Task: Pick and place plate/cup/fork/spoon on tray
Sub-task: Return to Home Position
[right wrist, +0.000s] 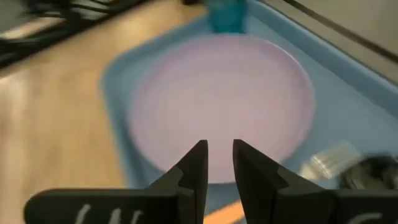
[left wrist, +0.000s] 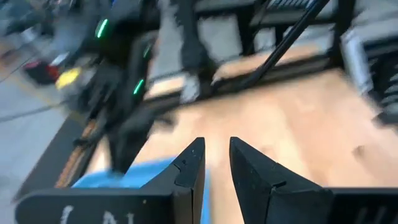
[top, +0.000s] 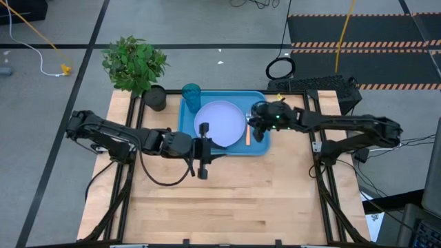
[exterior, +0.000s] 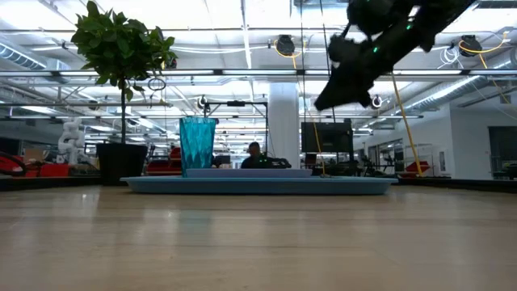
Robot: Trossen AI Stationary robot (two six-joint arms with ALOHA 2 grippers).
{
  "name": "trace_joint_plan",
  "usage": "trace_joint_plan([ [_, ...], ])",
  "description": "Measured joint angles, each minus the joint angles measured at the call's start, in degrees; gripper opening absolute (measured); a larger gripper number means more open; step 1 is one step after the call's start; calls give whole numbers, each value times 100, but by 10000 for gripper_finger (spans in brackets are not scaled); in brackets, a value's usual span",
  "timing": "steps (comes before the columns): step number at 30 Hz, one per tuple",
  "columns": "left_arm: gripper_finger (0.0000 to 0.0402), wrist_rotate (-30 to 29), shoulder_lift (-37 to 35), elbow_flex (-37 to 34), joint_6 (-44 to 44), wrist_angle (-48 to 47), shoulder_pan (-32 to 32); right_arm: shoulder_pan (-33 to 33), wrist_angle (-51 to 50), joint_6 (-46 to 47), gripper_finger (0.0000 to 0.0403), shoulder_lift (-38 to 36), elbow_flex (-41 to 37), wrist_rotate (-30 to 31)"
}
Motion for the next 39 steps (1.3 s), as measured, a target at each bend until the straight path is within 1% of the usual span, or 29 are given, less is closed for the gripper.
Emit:
trace_joint_plan([
  [3, 76, -507, -137, 2, -180, -460, -4, 139, 56, -344, 68, -446, -143, -398],
  [4, 77, -592, -205, 2, -241, -689, 0, 181, 78, -456, 66, -591, -202, -457],
  [5, 77, -603, -262, 0, -295, -933, 0, 236, 117, -580, 63, -732, -270, -455],
  [9, 76, -535, -357, 1, -457, -1418, 7, 387, 436, -1071, 40, -1310, -638, -452],
  [14, 76, -574, -374, -8, -747, -1776, 140, 474, 867, -1642, 6, -1921, -1210, -453],
  [17, 76, -643, -383, -352, -671, -1348, 329, 474, 1048, -2145, 4, -2219, -1559, -454],
  [24, 76, -648, -490, -1951, -590, 621, 771, 474, 1126, -2798, 1, -2833, -2093, -456],
  [28, 76, -641, -765, -2452, -601, 841, 893, 474, 1344, -2888, 1, -3020, -2406, -456],
  [30, 76, -646, -988, -2690, -538, 847, 922, 474, 1681, -2890, 1, -3054, -2613, -456],
  [34, 76, -453, -1427, -3177, -352, 1345, 958, 477, 2590, -2948, 1, -3117, -3121, -458],
  [36, 76, -358, -1634, -3387, -285, 1738, 972, 481, 3002, -2951, 0, -3165, -3372, -480],
  [39, 76, -342, -1978, -3768, -188, 1958, 1035, 481, 3503, -2946, 0, -3218, -3674, -742],
])
